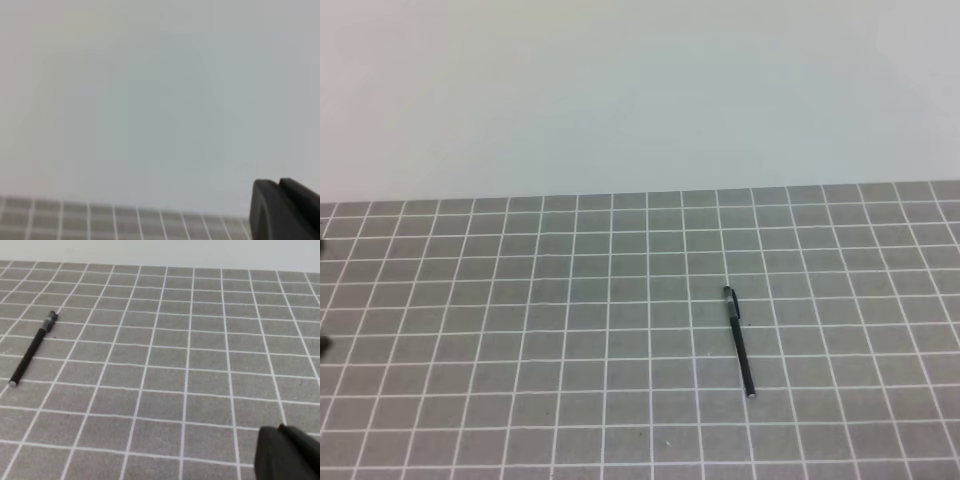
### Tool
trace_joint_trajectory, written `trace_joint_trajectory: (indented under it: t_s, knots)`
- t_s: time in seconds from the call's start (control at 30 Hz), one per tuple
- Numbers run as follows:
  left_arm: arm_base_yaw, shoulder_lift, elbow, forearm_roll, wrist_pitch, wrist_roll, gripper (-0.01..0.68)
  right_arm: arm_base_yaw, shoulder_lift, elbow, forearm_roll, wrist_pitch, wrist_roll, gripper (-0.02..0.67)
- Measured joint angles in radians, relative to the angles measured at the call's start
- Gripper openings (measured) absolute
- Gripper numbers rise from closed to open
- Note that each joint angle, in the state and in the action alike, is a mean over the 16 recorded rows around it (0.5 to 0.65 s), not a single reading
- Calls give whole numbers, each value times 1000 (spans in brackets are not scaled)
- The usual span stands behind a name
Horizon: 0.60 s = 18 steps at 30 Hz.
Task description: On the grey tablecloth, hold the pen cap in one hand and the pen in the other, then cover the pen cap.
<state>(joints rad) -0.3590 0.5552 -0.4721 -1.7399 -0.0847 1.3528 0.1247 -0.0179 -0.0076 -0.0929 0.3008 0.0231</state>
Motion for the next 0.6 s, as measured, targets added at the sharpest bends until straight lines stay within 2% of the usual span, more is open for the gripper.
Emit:
trace_joint_trajectory:
  t_s: [0.17,0.3,0.47,0.6]
  knots:
    - [125,-88,0,-3,100,38,-2,0,0,0,0,0,0,4]
    - [198,-131,1,-2,166,69,-2,0,0,0,0,0,0,4]
    - [244,-161,3,12,225,85,-2,0,1,0,0,0,0,4]
    - [251,-184,5,122,269,-11,-2,0,1,0,0,0,0,4]
